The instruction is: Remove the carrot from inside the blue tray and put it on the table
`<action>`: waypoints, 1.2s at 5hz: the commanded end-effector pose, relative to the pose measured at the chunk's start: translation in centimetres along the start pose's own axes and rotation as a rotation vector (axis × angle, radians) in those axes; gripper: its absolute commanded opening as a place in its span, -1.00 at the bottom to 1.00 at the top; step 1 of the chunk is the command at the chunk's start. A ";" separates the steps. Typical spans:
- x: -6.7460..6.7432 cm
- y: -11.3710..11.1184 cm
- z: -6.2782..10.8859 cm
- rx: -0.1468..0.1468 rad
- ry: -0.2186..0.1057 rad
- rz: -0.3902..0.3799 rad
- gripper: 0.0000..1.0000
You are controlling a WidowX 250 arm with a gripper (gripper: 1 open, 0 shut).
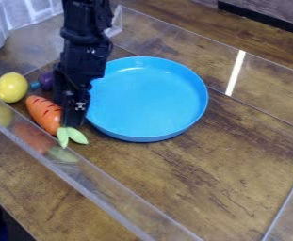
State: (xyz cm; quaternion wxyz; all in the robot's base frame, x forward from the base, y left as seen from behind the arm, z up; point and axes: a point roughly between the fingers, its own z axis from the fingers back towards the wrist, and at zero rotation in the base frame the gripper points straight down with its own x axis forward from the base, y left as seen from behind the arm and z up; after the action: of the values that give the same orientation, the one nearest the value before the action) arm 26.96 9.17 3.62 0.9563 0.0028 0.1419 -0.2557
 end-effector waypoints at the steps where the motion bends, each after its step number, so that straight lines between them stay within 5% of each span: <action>1: -0.3 0.4 1.5 0.020 -0.020 0.007 1.00; 6: -0.5 0.2 2.4 -0.003 -0.014 0.015 1.00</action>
State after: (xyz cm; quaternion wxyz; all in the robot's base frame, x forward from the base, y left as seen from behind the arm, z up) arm 26.49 8.90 4.35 0.9528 -0.0148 0.1649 -0.2544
